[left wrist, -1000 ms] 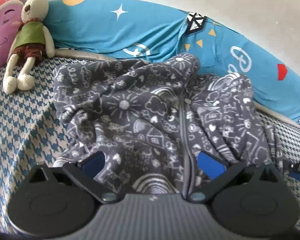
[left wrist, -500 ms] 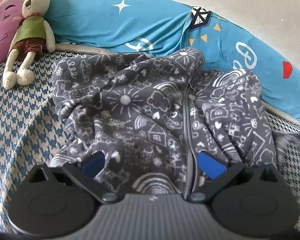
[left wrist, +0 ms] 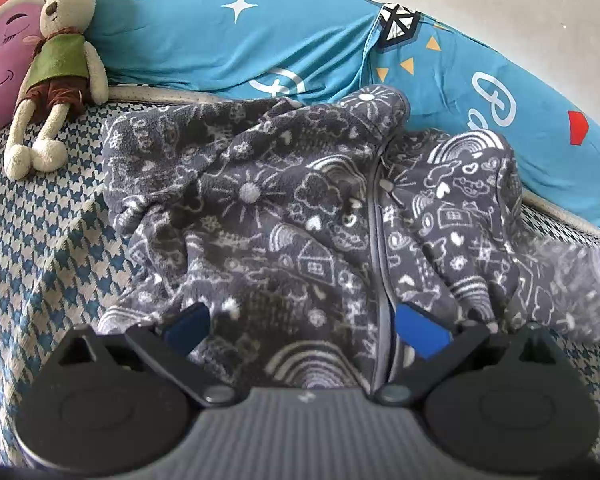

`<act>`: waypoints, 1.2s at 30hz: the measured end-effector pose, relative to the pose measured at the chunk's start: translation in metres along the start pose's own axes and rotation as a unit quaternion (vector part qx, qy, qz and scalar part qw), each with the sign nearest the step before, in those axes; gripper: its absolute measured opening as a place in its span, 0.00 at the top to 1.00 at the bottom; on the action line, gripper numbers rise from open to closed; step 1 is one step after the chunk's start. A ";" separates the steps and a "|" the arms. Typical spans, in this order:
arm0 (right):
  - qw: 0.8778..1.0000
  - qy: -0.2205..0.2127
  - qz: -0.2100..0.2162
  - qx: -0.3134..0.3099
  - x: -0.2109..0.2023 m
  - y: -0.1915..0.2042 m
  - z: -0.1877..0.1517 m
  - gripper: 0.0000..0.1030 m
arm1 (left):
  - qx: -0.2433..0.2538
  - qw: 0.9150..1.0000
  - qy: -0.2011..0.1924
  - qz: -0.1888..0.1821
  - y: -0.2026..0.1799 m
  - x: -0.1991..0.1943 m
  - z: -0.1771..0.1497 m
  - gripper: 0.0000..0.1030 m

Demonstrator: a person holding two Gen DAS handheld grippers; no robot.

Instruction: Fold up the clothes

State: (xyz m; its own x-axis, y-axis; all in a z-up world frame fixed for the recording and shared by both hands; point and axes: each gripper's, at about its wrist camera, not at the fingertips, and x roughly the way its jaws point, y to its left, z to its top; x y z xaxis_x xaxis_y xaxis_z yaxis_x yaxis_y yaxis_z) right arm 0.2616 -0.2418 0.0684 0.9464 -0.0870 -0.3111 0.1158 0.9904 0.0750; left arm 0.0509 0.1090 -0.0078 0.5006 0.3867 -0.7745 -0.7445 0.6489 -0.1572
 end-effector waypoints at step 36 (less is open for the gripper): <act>0.929 0.324 0.106 0.145 0.062 -0.024 -0.076 0.38 | -0.066 0.996 -0.041 0.045 0.071 -0.019 0.026 0.00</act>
State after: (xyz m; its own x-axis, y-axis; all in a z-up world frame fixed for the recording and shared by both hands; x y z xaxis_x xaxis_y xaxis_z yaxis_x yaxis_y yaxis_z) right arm 0.2946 -0.2632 -0.0243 0.5877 0.2818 -0.7584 0.1137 0.8993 0.4223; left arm -0.0003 0.1646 0.0116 0.4595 0.4954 -0.7372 -0.8366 0.5201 -0.1720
